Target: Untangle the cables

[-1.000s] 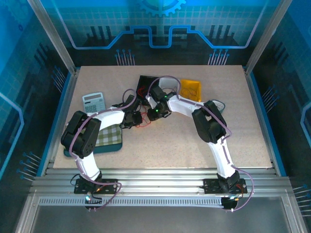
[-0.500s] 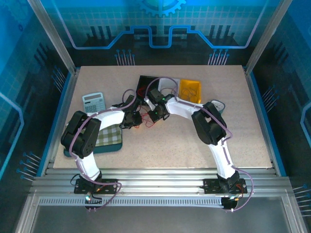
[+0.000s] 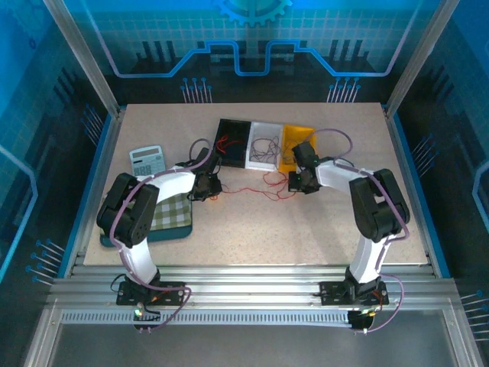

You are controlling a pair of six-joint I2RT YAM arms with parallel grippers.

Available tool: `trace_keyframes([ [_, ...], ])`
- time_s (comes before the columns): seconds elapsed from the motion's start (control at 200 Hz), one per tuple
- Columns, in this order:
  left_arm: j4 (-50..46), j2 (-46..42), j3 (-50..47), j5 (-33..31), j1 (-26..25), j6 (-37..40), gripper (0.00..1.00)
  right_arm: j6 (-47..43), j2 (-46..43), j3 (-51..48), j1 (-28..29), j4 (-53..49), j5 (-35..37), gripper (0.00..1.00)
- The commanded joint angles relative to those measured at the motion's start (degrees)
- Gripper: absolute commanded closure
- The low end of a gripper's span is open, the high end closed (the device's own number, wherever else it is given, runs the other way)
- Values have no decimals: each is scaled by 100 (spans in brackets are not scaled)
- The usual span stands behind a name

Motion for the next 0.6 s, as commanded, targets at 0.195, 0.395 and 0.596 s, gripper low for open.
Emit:
trace_keyframes([
  [0.195,-929,85,18,-1199,95,-612,87,625,-481,-528,-276,245,315,100],
  [0.395,-1430,-172,-48,-2011,108,-1272,91,1311,-918,-1148,-702,487,556,100],
  [0.596,-1382,-293,-49,-2006,140,-1402,100,1801,-1225,-1587,-991,790,549,100],
])
